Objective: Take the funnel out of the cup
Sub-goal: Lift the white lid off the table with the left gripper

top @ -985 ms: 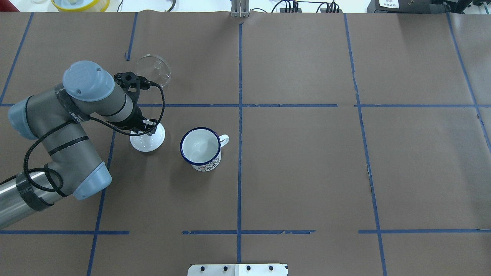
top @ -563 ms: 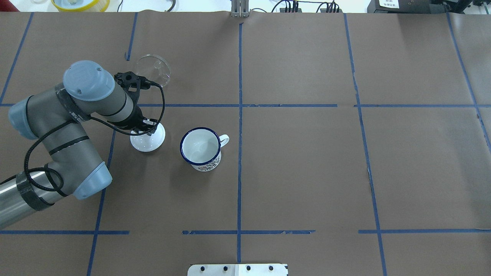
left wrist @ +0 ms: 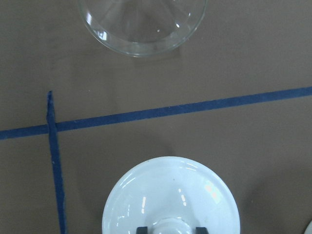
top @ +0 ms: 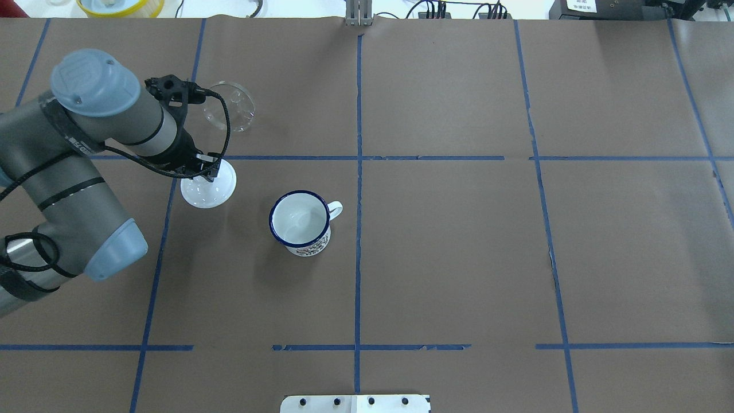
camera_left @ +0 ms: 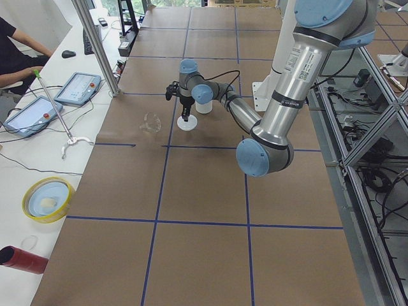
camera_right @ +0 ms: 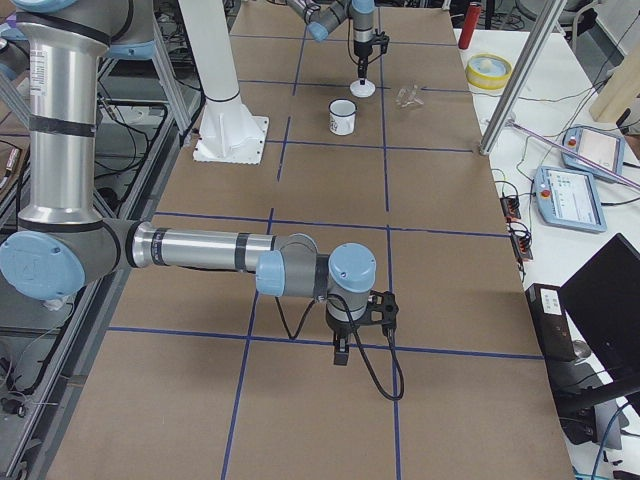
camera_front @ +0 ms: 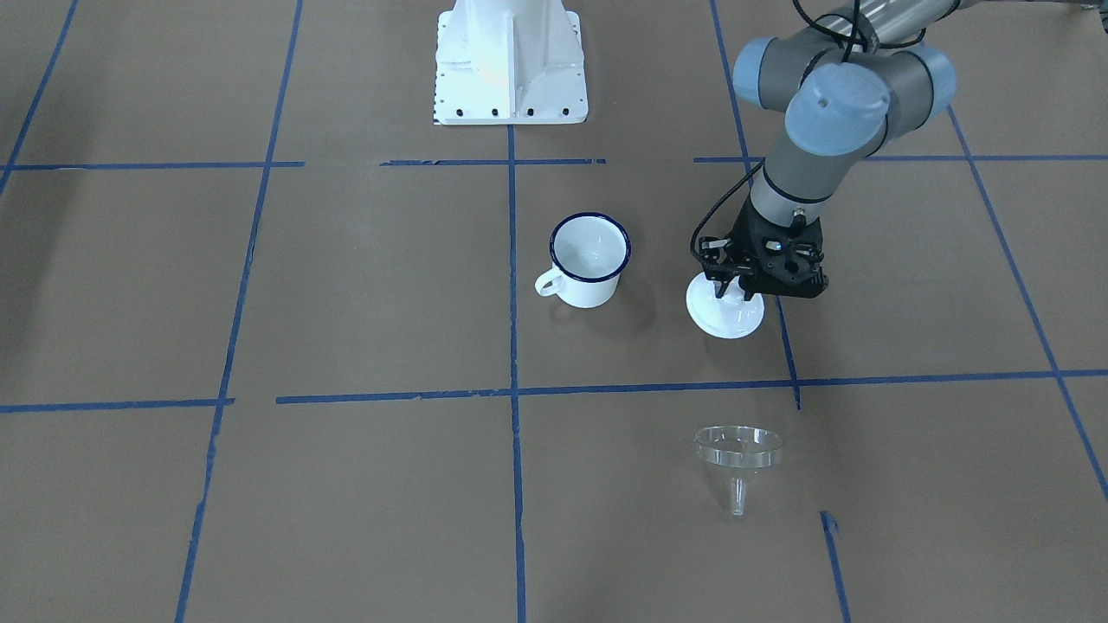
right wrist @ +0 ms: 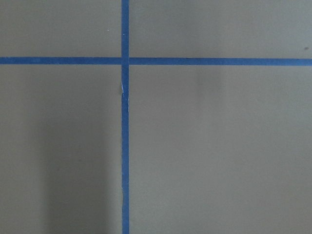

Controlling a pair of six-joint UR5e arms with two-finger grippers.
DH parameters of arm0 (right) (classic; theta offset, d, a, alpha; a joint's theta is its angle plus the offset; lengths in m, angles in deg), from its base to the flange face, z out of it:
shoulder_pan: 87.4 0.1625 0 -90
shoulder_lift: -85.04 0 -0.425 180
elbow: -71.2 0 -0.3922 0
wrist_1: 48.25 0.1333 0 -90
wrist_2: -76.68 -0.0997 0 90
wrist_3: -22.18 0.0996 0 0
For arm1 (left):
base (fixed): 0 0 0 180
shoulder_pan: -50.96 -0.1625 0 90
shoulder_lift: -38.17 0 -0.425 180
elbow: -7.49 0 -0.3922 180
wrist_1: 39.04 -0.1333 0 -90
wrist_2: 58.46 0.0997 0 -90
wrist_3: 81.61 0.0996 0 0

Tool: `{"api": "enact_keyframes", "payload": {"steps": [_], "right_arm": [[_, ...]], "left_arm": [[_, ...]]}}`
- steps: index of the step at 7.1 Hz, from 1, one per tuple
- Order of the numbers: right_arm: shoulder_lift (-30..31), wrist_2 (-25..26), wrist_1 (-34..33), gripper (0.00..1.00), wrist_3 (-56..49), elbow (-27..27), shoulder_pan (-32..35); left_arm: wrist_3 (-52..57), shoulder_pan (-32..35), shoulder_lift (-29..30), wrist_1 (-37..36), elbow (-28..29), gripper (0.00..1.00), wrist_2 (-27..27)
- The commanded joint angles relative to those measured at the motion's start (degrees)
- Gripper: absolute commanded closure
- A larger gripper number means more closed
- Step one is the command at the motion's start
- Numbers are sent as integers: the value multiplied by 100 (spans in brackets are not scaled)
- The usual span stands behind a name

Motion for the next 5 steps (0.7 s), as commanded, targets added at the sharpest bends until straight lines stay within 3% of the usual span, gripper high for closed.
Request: {"api": "enact_keyframes", "payload": {"steps": [1,3,5], "right_arm": [[3,0,0,0,0,0,0],[3,0,0,0,0,0,0],[3,0,0,0,0,0,0]], "left_arm": [[138,390,435,-1677,-1045,100,-32],[-368,357,1077,-2359,-1128,100,-338],[-1449,-334,1569,-2318,-805,100,-287]]}}
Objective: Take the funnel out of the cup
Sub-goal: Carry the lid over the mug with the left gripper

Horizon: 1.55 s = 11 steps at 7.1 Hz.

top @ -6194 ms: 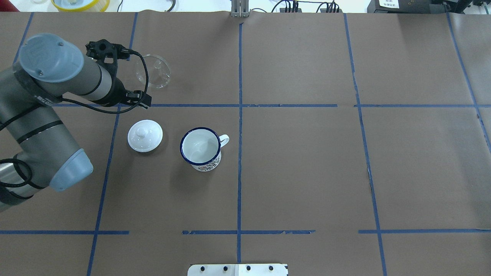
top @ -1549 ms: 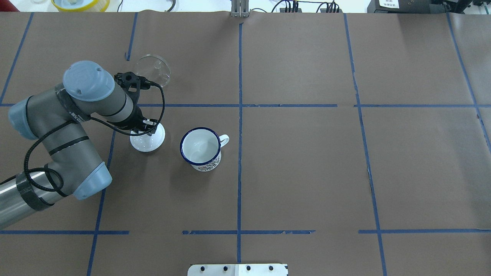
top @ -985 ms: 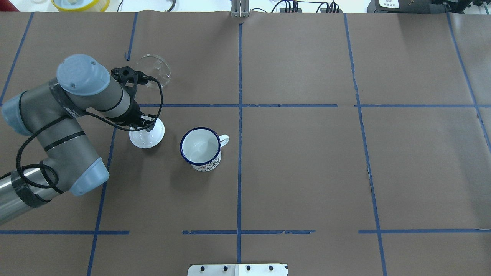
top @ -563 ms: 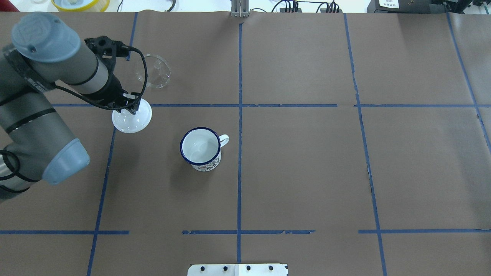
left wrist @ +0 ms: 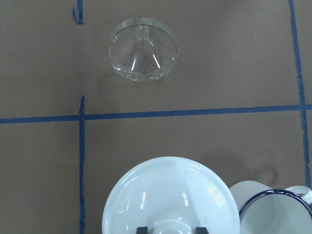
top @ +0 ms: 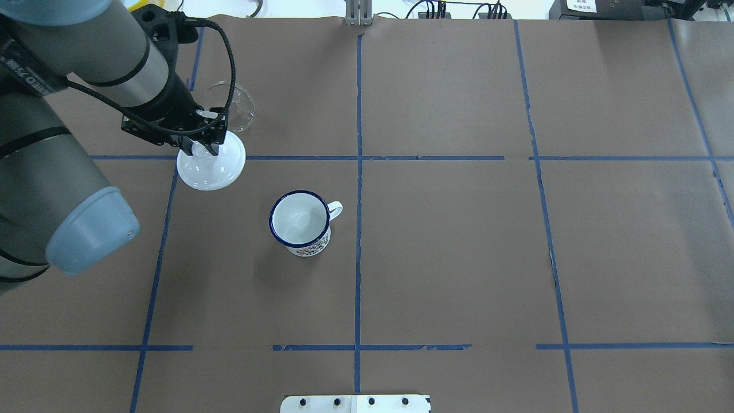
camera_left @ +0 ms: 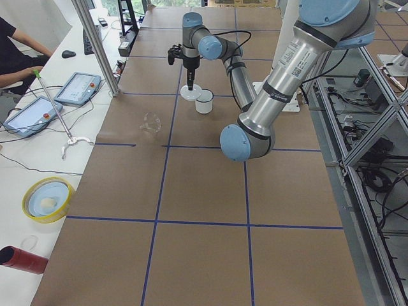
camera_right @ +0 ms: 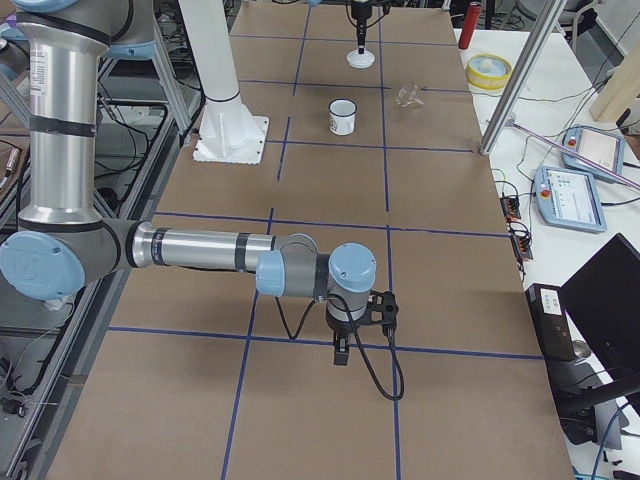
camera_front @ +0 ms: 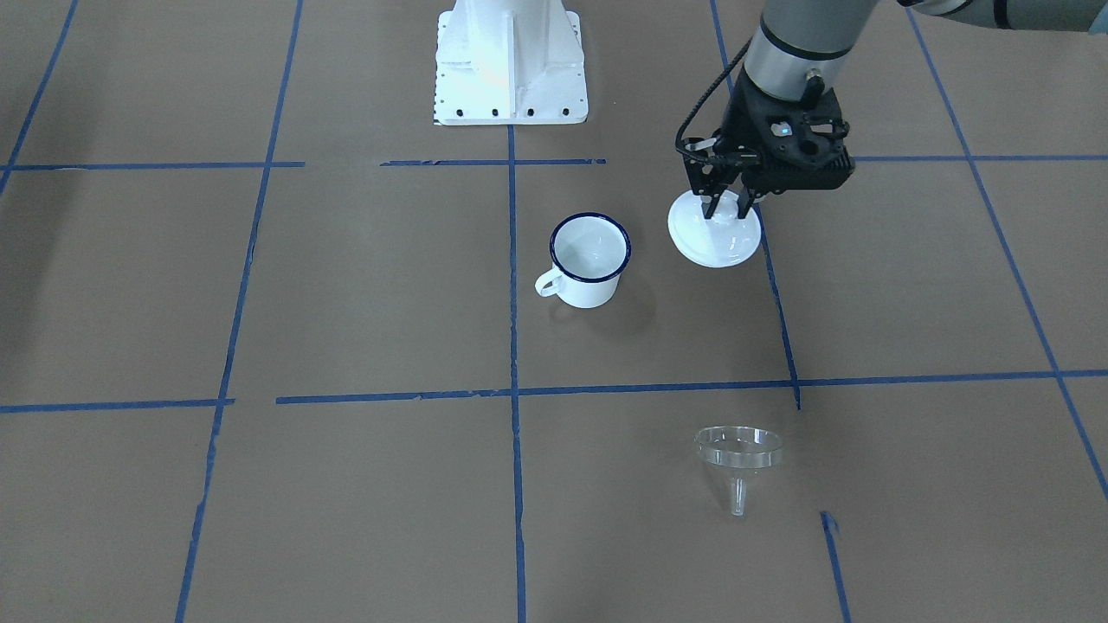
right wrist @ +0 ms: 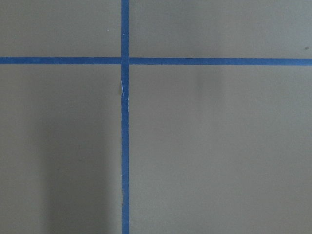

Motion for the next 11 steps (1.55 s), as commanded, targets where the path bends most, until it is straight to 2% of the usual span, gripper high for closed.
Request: {"api": "enact_keyframes", "payload": {"steps": [1,3,4,11], "right_arm": [[1,0,0,0,0,0,0],[1,0,0,0,0,0,0],[-7,0,0,0,0,0,0],[1,0,0,0,0,0,0]], "left_arm": [[-779,-562,715,1,697,100,20],[-1157,-984,771,473,1069,100,395],[-1168,-986,763,615,1211,100,415],[-1150,-1065,455,1056,1300,100,415]]}}
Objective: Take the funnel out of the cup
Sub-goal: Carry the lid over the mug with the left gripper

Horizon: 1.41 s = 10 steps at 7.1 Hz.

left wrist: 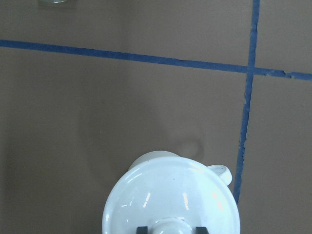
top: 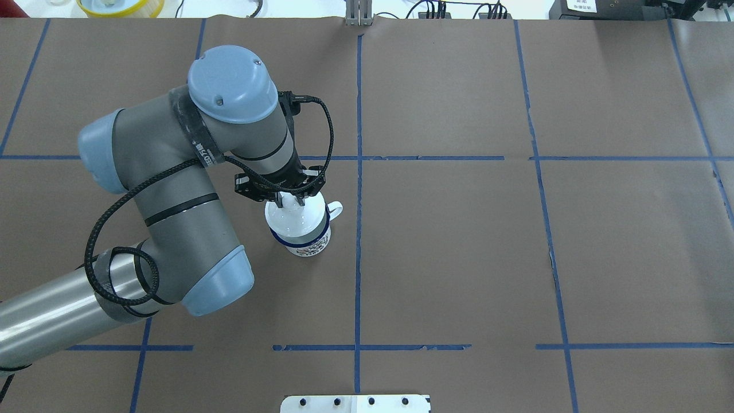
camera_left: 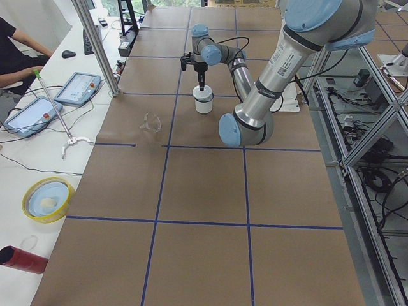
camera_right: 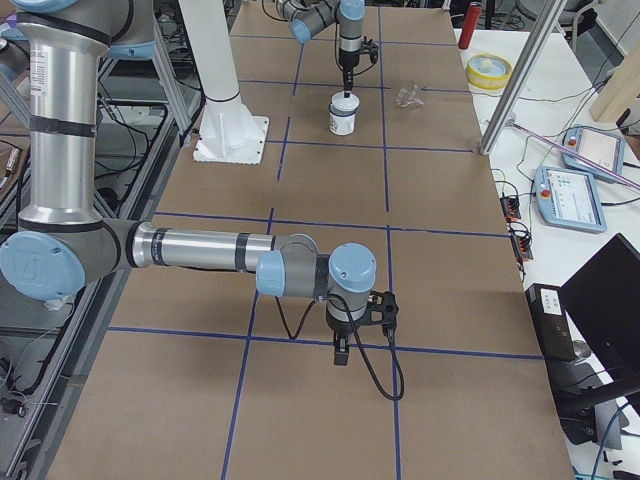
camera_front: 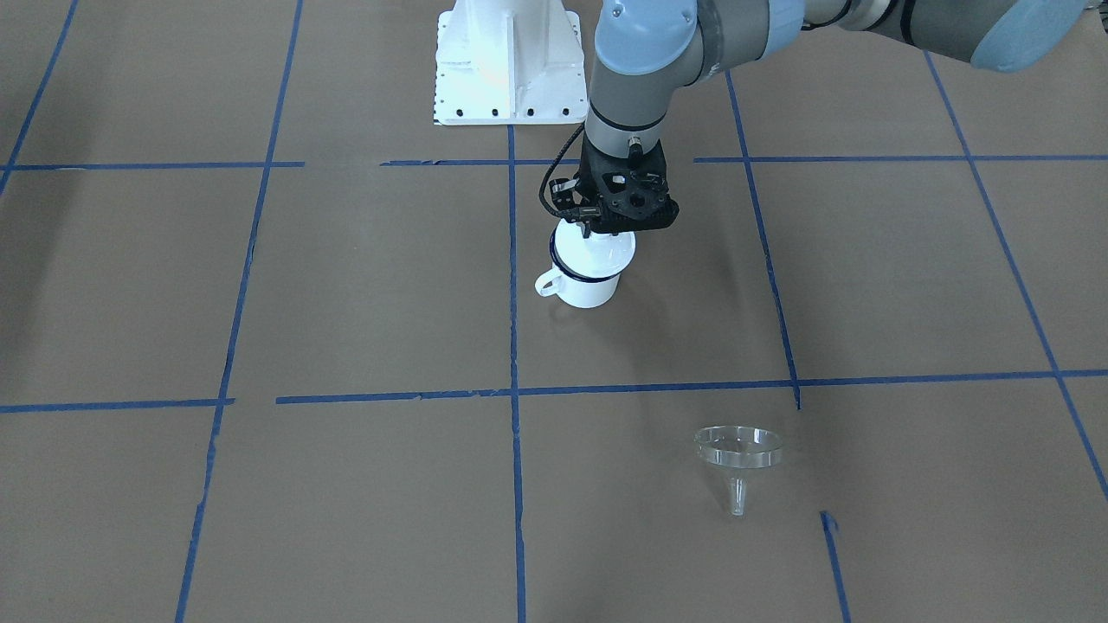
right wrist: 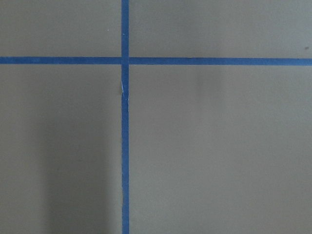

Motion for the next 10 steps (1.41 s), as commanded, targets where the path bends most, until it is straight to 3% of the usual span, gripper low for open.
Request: {"api": "enact_keyframes", "payload": {"steps": [1,10], "right_arm": [[-7,0,0,0,0,0,0],[1,0,0,0,0,0,0]], "left_arm": [[-8,-5,-13,53,-3,100,0],[-8,-128,-30,53,-20,100,9]]}}
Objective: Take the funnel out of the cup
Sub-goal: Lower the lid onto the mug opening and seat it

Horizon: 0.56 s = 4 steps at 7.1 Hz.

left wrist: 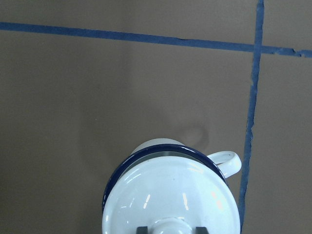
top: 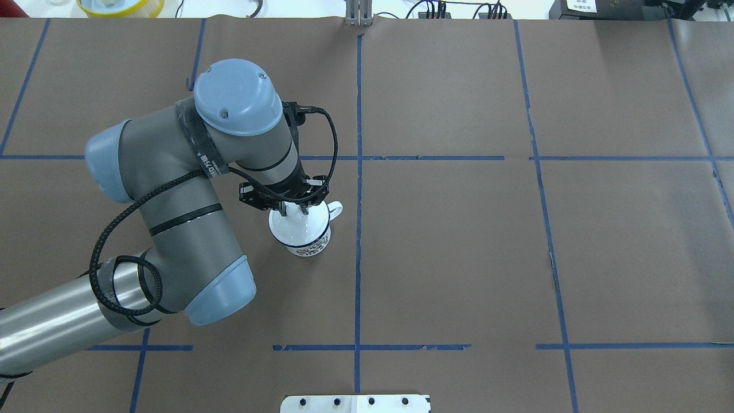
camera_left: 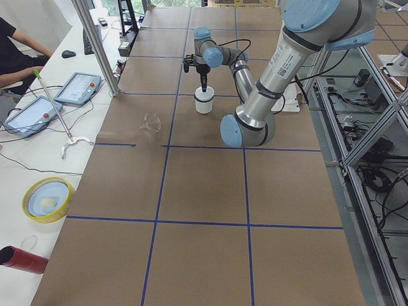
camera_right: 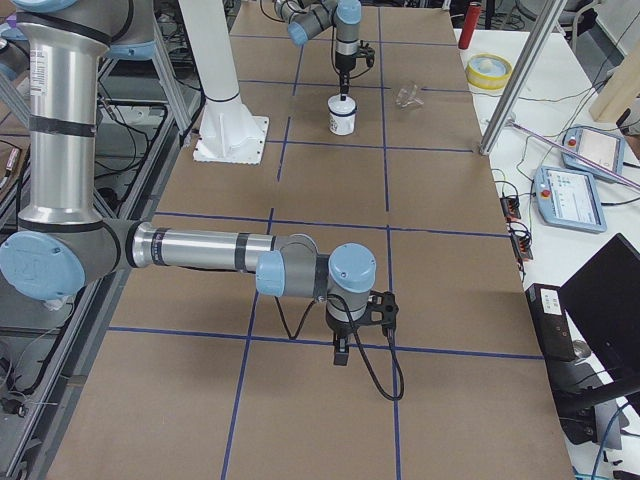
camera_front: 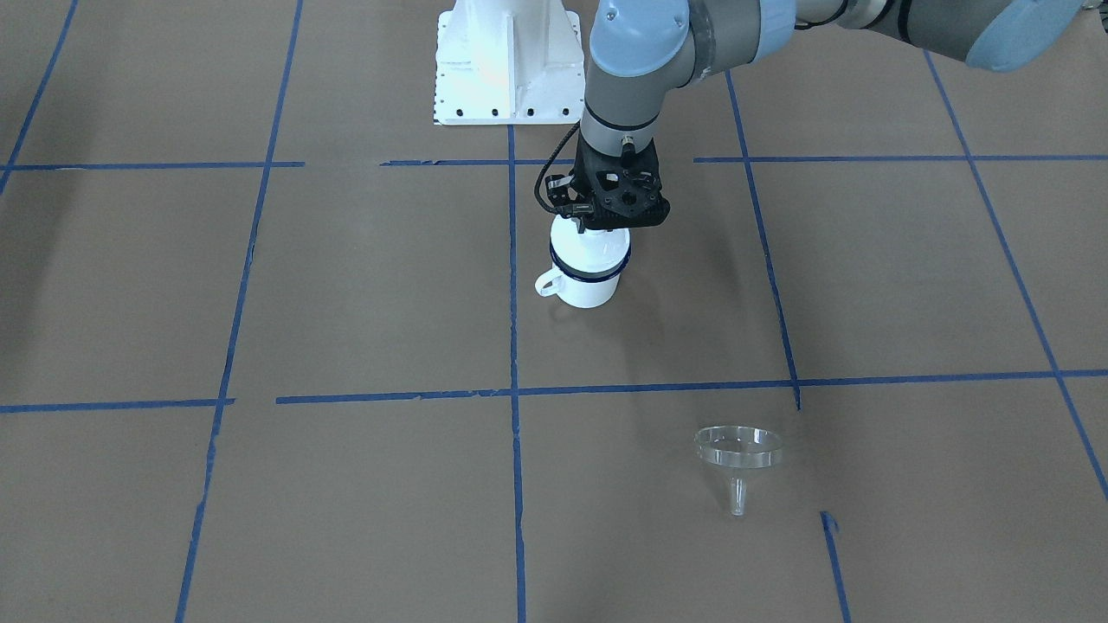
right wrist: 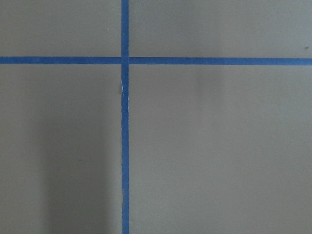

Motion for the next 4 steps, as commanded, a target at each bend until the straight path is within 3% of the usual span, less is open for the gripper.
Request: {"api": "enact_keyframes", "payload": {"steps": [1,2,3,4], "right_arm": [[0,0,0,0,0,0,0],[-9,0,0,0,0,0,0],[0,0,0,0,0,0,0],[0,0,0,0,0,0,0]], "left_arm": [[1,0,-3,0,-23,100,7],[1,8,-3,0,-14,78,-2],[36,0,-11,9,-5,1,-2],[10,0,-11,9,-14,0,-2]]}}
